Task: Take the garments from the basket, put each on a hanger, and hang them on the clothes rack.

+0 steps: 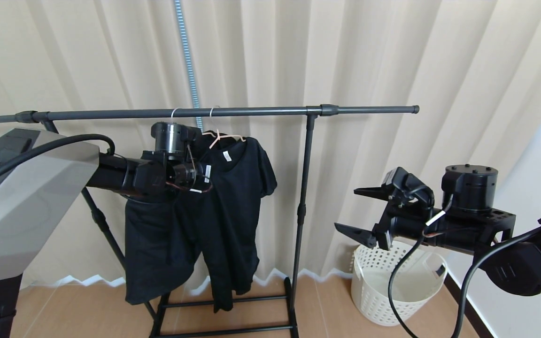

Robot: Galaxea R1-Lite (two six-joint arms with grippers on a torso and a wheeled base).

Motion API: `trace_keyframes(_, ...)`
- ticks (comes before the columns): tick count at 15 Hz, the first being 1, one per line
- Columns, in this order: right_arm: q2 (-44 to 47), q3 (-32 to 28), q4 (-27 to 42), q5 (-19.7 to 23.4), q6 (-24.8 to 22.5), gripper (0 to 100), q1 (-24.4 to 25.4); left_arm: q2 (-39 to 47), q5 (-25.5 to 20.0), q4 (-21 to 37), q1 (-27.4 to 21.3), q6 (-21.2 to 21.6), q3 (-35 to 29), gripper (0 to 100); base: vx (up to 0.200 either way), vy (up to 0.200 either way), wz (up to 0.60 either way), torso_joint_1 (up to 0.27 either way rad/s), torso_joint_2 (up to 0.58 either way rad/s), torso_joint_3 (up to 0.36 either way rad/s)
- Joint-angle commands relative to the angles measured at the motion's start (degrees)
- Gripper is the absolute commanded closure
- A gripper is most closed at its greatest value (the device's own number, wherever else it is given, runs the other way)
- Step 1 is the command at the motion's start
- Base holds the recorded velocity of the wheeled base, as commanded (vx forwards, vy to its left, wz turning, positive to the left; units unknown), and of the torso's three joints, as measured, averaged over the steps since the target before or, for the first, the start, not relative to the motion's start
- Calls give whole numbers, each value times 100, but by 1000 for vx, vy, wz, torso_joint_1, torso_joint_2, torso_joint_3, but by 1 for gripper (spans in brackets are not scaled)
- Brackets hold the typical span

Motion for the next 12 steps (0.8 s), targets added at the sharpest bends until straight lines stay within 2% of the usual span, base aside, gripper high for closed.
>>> trace_keyframes(1, 9, -3, -2, 3, -1, 0, 6, -6, 1, 1, -6, 3, 55, 0, 0, 0, 0, 0, 0, 0)
trace_keyframes(3, 9, -3, -11, 3, -1, 0, 6, -50, 19, 10, -6, -6, 125, 0, 0, 0, 0, 0, 0, 0)
trace_keyframes(7, -140, 23, -336, 3, 35, 0, 6, -1219, 10, -34, -6, -23, 1303, 0, 0, 0, 0, 0, 0, 0)
trace_keyframes(9, -351, 181, -1039, -287, 158, 0, 15, -2072, 10, -43, -6, -23, 2156, 0, 0, 0, 0, 0, 0, 0)
trace_keyframes(11, -545, 313, -2111, -594, 553, 0, 120, -3179, -34, -43, 20, -23, 3263, 0, 0, 0, 0, 0, 0, 0)
trace_keyframes(12, -571, 243, -2428, -656, 746, 0, 138, -3654, -42, -43, 29, -14, 3676, 0, 0, 0, 0, 0, 0, 0)
